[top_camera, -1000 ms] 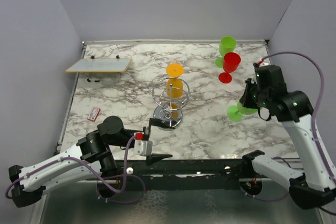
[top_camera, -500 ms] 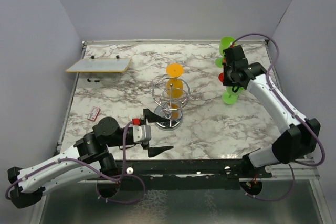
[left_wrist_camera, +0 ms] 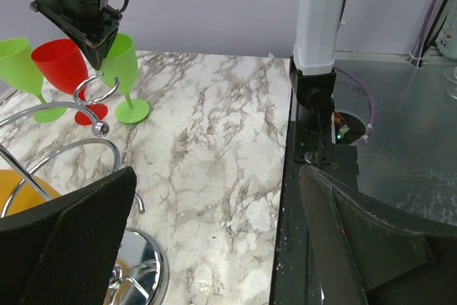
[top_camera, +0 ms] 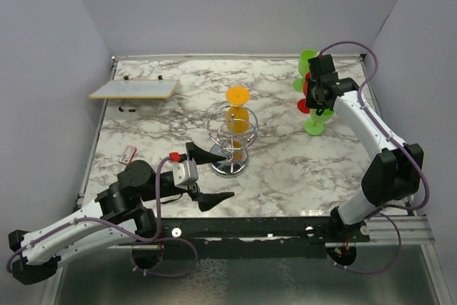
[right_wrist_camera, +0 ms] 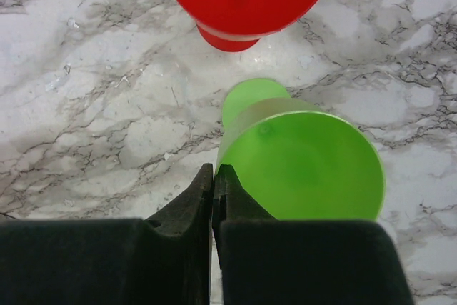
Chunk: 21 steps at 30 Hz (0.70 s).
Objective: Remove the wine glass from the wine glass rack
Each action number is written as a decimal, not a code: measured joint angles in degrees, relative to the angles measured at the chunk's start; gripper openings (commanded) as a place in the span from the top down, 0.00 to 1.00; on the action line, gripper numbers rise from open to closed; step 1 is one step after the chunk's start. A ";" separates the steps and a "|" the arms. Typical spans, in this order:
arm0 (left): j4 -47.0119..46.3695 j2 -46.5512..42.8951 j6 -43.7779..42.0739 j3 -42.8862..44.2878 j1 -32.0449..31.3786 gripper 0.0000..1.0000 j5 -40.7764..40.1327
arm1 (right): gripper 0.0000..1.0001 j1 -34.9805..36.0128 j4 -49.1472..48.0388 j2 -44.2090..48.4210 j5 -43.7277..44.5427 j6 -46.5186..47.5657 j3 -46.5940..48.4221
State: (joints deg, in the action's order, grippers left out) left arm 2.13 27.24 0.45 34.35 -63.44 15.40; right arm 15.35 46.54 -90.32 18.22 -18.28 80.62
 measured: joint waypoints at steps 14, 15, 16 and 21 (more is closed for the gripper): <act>0.00 -0.28 1.86 0.68 0.00 0.01 -1.44 | 0.92 -2.25 0.15 -3.61 -4.85 0.98 2.80; 0.00 -0.15 2.10 0.70 0.00 0.01 -1.46 | 0.91 -2.25 0.28 -3.63 -4.85 1.05 2.80; 0.00 0.02 2.38 0.76 0.00 0.01 -1.49 | 0.88 -2.25 0.37 -3.65 -4.85 1.03 2.80; 0.11 0.74 3.85 1.25 0.00 0.01 -1.53 | 0.78 -2.25 2.29 -4.04 -5.11 1.18 4.35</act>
State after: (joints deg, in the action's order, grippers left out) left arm 2.24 27.99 4.29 35.59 -63.44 13.87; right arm 13.10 48.84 -94.37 13.10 -17.10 84.97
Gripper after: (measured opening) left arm 0.991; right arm 0.171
